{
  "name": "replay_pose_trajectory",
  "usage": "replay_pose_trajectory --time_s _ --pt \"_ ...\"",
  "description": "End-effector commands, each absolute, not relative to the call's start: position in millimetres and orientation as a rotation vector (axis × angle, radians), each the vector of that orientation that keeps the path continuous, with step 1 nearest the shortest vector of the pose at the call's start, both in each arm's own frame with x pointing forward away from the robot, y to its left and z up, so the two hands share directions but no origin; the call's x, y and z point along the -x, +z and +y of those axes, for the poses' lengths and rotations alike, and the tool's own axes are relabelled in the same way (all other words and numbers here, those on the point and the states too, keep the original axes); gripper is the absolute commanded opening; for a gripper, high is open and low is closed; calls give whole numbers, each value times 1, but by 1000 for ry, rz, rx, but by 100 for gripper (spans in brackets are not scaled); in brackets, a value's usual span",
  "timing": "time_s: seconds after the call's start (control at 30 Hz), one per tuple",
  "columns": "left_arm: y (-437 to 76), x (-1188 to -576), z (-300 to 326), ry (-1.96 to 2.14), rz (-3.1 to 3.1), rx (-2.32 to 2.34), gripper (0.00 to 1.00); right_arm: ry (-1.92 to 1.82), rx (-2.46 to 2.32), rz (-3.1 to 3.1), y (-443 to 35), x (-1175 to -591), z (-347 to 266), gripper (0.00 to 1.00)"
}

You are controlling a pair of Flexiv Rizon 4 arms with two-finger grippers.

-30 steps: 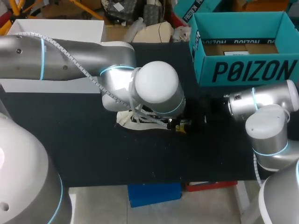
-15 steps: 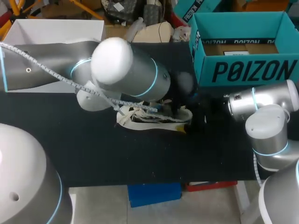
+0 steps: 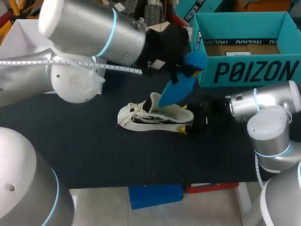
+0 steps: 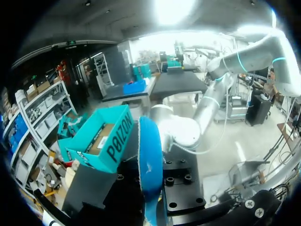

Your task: Take the shoe out of the shoebox, open the shoe tongue, remove and reinsert the insole, then place the shoe into the shoebox

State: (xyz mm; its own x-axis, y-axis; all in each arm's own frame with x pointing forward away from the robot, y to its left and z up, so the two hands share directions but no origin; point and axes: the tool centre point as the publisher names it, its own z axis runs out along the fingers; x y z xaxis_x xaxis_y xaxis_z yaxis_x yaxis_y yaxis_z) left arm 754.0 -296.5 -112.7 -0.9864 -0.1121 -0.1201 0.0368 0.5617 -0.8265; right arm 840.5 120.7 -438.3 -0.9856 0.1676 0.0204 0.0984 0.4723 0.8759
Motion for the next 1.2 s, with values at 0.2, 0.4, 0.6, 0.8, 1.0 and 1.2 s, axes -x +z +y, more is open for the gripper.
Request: replay_pose_trajectory --time_s 0.2,0.4,0.6,0.8,1.0,1.2 --pt "-82 -745 -237 -1808 2686 11 0 1560 -241 2638 -440 -841 121 0" --pt "-82 -745 -237 -1808 2686 11 0 1560 -241 2638 -440 -841 121 0" --pt "-86 -744 -230 -1802 2713 46 0 1560 -241 2638 -440 -841 121 0" --pt "-88 -734 -212 -1921 2788 269 0 1560 -241 2638 -440 -841 121 0" --pt "-72 -724 -206 -1970 2799 304 0 1560 -241 2638 -440 -841 121 0" --pt "-49 -713 -207 -1942 2785 383 0 1560 -241 2638 -440 -841 121 0"
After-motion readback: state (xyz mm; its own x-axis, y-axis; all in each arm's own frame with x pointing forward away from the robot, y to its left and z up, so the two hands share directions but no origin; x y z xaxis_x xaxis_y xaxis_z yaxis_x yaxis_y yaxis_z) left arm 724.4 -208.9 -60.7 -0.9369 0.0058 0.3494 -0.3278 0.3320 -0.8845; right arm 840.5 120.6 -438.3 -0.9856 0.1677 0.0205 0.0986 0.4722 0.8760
